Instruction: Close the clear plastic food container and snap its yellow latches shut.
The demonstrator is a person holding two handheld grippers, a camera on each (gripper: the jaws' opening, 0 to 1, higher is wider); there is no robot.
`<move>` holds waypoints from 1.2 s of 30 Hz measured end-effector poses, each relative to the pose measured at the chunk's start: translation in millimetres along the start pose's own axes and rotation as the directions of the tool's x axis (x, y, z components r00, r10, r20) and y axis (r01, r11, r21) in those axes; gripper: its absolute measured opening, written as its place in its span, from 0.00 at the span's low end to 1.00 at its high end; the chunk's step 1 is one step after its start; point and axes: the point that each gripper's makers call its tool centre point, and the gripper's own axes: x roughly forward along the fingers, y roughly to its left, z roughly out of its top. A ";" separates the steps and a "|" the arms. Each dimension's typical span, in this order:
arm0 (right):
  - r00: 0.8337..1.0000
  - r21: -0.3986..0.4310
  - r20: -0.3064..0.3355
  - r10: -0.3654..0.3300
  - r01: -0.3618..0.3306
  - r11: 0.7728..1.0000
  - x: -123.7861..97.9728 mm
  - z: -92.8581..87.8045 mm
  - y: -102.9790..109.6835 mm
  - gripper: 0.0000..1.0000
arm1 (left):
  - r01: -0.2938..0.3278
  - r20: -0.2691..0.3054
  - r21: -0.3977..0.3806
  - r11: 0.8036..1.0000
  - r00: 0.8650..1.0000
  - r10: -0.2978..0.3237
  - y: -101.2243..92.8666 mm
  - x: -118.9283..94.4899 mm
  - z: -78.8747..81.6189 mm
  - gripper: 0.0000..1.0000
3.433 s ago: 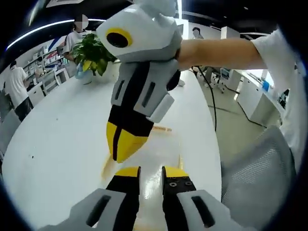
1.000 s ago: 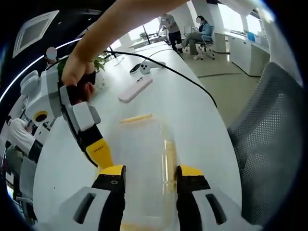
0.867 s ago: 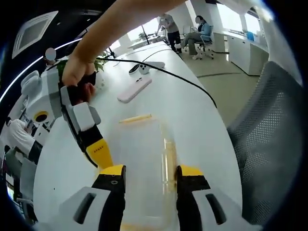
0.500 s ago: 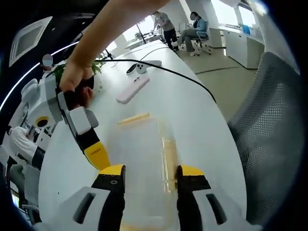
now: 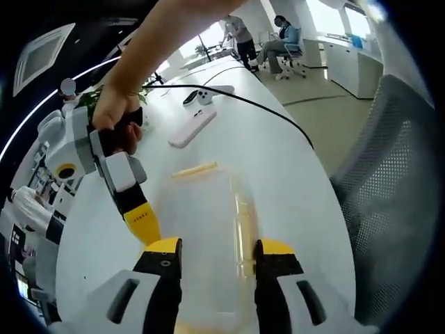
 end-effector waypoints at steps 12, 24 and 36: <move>1.000 0.003 0.018 -0.005 0.005 1.000 1.1 8.6 0.1 0.18 | -0.027 -0.017 0.016 1.000 0.999 0.027 -1.5 -0.9 -1.2 0.35; 1.000 -0.009 0.022 -0.015 0.015 1.000 -5.6 21.3 -3.3 0.19 | -0.031 -0.015 0.018 0.999 0.999 0.031 -0.9 -1.9 -0.5 0.35; 0.998 -0.037 0.029 -0.052 0.053 0.998 -9.9 24.4 0.2 0.20 | -0.023 0.005 -0.006 1.000 1.000 0.023 0.2 -2.5 0.6 0.36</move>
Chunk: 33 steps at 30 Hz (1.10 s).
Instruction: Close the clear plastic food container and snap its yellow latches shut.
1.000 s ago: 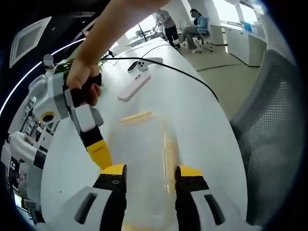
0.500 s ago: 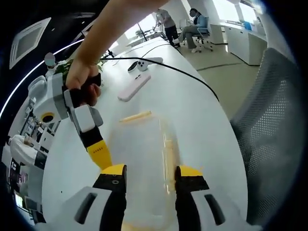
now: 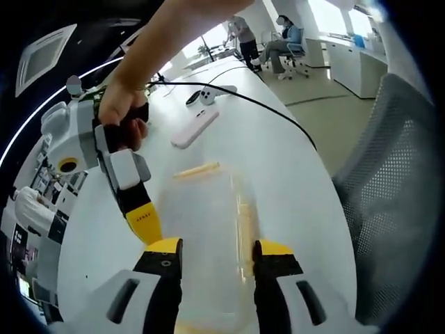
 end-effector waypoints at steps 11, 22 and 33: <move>0.998 -0.064 -0.031 -0.057 0.055 0.996 -3.4 1.7 -2.2 0.22 | 0.021 0.016 -0.022 1.000 1.000 -0.021 2.1 -0.7 1.4 0.38; 0.990 -0.140 -0.033 -0.134 0.128 0.982 -8.5 0.5 -1.7 0.36 | -0.001 0.006 -0.043 0.999 1.000 0.001 6.4 -10.0 -3.3 0.45; 0.985 -0.149 0.037 -0.168 0.171 0.974 -23.7 3.5 2.1 0.46 | -0.006 -0.004 -0.082 0.997 1.000 0.005 5.7 -16.0 -8.0 0.65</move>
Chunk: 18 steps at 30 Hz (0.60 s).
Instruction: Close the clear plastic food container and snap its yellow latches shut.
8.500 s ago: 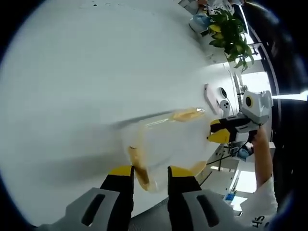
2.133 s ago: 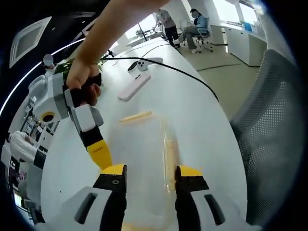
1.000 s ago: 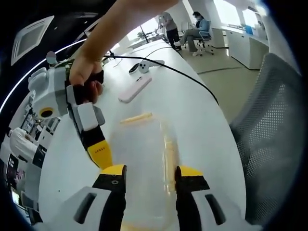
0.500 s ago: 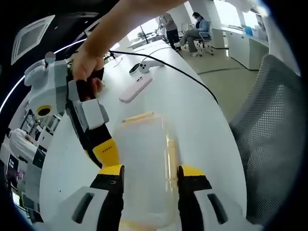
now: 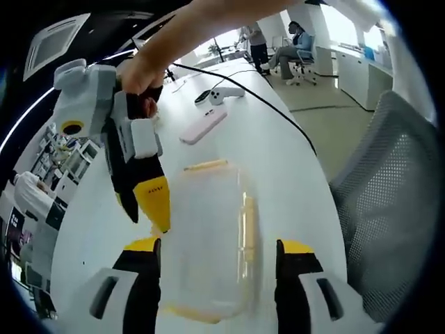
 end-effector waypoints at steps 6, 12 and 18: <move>0.998 -0.023 0.049 -0.037 0.038 0.999 -6.7 -1.2 5.0 0.47 | -0.026 0.007 -0.028 0.999 1.000 0.026 9.3 -5.2 -0.6 0.67; 0.994 -0.029 0.075 -0.076 0.078 0.997 -16.7 -6.6 9.4 0.55 | -0.040 -0.006 -0.085 0.996 0.999 0.039 19.9 -10.0 -7.2 0.78; 0.987 -0.038 0.082 -0.140 0.143 0.989 -28.5 -17.7 10.8 0.61 | -0.070 -0.014 -0.185 0.980 0.998 0.069 37.5 -18.2 -15.0 0.80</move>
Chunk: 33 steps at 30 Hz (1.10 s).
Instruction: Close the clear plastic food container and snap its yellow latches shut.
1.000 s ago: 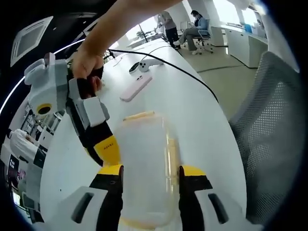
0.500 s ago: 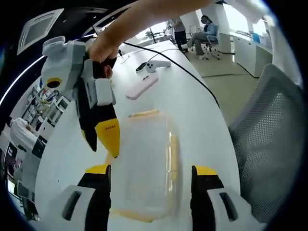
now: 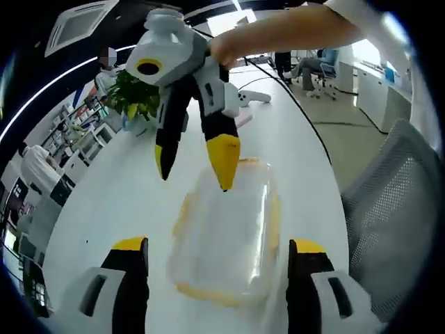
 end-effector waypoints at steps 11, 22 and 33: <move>0.993 -0.062 -0.115 -0.038 0.032 0.998 -13.0 -27.8 12.2 0.74 | -0.058 0.017 -0.096 0.994 0.998 0.060 36.2 -14.1 -4.7 0.92; 0.969 -0.183 -0.245 -0.032 -0.014 0.983 -14.9 -40.7 26.7 0.81 | 0.079 -0.075 -0.025 0.997 0.994 -0.080 17.4 -2.9 -16.3 0.91; 0.939 -0.243 -0.342 -0.040 -0.047 0.969 -7.0 -51.9 21.5 0.77 | 0.176 -0.175 0.049 0.983 0.971 -0.165 3.2 13.5 -21.2 0.83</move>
